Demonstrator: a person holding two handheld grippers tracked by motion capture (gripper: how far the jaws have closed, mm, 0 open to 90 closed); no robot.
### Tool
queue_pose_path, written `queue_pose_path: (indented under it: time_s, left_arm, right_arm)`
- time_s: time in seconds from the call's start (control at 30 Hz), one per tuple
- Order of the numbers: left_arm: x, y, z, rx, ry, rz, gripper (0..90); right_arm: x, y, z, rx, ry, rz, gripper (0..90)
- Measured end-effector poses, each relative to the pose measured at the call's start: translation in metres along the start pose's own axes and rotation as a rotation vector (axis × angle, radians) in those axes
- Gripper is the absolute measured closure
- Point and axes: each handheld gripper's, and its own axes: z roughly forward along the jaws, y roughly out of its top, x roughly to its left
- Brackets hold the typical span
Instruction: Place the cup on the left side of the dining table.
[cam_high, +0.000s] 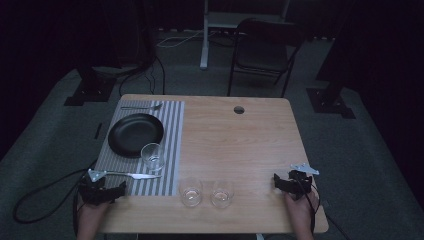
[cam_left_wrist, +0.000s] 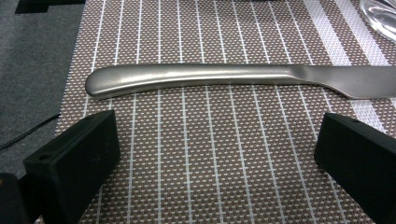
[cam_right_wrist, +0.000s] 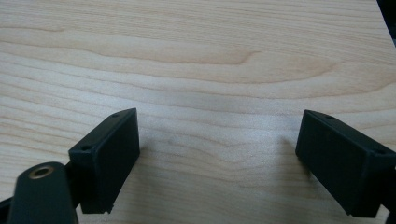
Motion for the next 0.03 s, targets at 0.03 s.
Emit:
queue_pose_path:
  time_s: [0.03]
  left_arm:
    - [0.0,0.0,0.0,0.0,0.0,0.0,0.6]
  right_arm:
    - [0.0,0.0,0.0,0.0,0.0,0.0,13.1]
